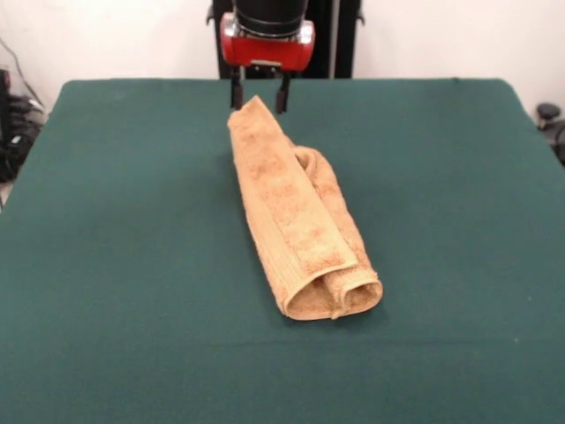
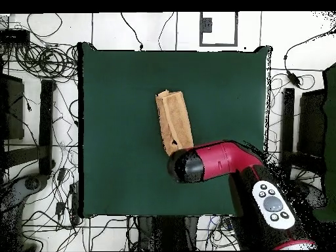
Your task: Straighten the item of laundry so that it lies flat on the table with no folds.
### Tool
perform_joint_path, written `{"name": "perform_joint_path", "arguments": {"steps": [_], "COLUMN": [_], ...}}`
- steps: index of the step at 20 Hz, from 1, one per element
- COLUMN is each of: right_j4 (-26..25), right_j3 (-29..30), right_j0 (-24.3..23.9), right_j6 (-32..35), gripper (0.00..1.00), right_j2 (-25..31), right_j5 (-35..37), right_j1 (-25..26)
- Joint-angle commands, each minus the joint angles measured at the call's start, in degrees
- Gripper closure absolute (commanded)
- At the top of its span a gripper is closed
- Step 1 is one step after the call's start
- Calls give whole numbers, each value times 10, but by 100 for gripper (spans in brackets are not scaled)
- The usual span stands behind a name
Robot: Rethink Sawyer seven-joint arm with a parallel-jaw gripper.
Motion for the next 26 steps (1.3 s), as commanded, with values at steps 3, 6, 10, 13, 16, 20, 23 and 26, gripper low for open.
{"name": "perform_joint_path", "arguments": {"steps": [3,6,10,13,16,20,23,26], "right_j4": [-42,-50,-20,-2,0,-12,-19,-24], "right_j3": [-31,-38,-37,-34,-36,-39,-34,-32], "right_j0": [51,60,36,21,16,14,7,-1], "right_j6": [0,12,-24,-44,-50,-53,-65,-78], "gripper": [0,0,0,0,0,0,0,0], "right_j2": [-6,-13,12,26,30,23,19,18], "right_j5": [-10,-15,-2,12,16,18,30,39], "right_j1": [14,38,72,81,90,90,84,83]}}
